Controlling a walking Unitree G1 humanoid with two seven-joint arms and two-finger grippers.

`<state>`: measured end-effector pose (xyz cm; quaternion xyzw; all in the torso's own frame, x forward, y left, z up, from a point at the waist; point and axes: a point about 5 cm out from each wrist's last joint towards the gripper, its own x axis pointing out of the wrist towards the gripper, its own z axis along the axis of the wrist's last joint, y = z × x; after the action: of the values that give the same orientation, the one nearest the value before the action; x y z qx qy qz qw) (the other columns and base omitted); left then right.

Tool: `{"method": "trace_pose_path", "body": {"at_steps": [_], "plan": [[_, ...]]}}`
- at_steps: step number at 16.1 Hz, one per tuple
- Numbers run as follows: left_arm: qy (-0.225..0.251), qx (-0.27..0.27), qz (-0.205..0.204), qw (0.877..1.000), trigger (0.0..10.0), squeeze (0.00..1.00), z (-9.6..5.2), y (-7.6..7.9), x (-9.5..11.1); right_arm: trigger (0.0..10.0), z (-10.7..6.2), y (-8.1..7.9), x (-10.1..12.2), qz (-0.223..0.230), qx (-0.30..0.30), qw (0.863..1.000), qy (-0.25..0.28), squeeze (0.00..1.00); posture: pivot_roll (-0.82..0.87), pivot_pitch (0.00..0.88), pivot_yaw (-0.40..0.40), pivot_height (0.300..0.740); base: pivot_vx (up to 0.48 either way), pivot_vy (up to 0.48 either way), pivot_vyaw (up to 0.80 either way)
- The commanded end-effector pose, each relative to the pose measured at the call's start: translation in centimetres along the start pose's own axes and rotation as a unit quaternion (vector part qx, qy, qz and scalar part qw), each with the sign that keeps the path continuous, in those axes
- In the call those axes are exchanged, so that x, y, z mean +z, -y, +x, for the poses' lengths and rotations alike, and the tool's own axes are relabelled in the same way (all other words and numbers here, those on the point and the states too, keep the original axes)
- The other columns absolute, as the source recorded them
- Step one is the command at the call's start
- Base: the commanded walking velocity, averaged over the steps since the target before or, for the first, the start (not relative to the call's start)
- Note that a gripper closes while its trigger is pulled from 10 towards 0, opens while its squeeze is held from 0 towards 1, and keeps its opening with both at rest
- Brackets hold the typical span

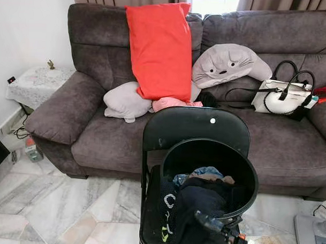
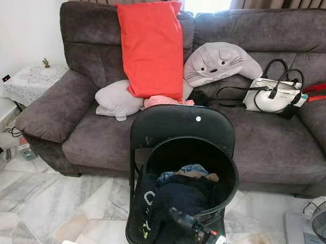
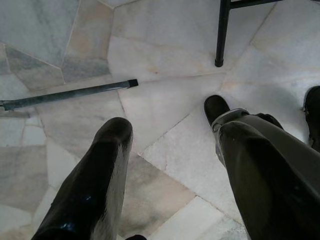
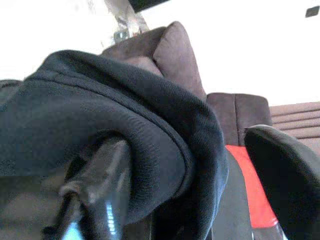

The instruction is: Hang hanger

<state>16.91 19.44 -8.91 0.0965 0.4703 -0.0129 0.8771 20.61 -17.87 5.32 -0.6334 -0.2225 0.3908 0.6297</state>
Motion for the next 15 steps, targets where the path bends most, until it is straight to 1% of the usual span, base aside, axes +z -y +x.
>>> {"method": "trace_pose_path", "body": {"at_steps": [1, 4, 7, 8, 10, 11, 12, 15], "plan": [[-0.002, 0.011, 0.006, 1.000, 10.0, 0.00, -0.1, -0.5, -0.4, 0.0, 0.2, 0.1, 1.0, 0.004, -0.001, 1.000, 0.030, 0.00, -0.16, 0.027, 0.109, 0.740, 0.000, 0.000, 0.00], [-0.002, 0.013, 0.007, 1.000, 10.0, 0.00, -0.1, -0.5, -0.4, 0.0, -0.1, -0.5, 1.4, 0.007, 0.012, 0.999, 0.048, 0.00, -0.16, 0.027, 0.109, 0.740, 0.000, 0.000, 0.00], [0.000, 0.017, 0.007, 1.000, 10.0, 0.00, -0.1, -0.6, -0.3, 0.0, -0.1, -0.3, 1.4, 0.004, 0.008, 0.999, 0.053, 0.00, -0.16, 0.028, 0.111, 0.740, 0.000, 0.000, 0.00], [0.000, 0.018, 0.007, 1.000, 10.0, 0.00, -0.1, -0.6, -0.3, 0.0, -0.1, 0.0, 1.3, -0.003, 0.002, 0.999, 0.052, 0.00, -0.16, 0.027, 0.110, 0.740, 0.000, 0.000, 0.00], [0.043, 0.025, 0.004, 0.999, 10.0, 0.00, 0.0, -2.0, 1.6, 0.0, -0.1, 0.6, 1.2, -0.012, -0.025, 0.999, 0.046, 0.00, -0.16, 0.027, 0.112, 0.740, 0.000, 0.000, 0.00], [0.041, 0.027, 0.004, 0.999, 10.0, 0.00, 0.0, -2.5, 1.5, 0.0, -0.1, 0.8, 1.2, -0.014, -0.034, 0.998, 0.046, 0.00, -0.16, 0.028, 0.113, 0.740, 0.000, 0.000, 0.00], [0.026, 0.029, 0.002, 0.999, 10.0, 0.00, -0.1, -2.8, 0.8, 0.0, -0.1, 0.8, 1.3, -0.014, -0.038, 0.998, 0.046, 0.00, -0.16, 0.028, 0.113, 0.740, 0.000, 0.000, 0.00], [0.005, 0.035, -0.002, 0.999, 10.0, 0.00, -0.3, -3.4, -0.3, 0.0, -0.1, 1.0, 1.3, -0.019, -0.049, 0.998, 0.042, 0.00, -0.16, 0.026, 0.113, 0.740, 0.000, 0.000, 0.00]]}}
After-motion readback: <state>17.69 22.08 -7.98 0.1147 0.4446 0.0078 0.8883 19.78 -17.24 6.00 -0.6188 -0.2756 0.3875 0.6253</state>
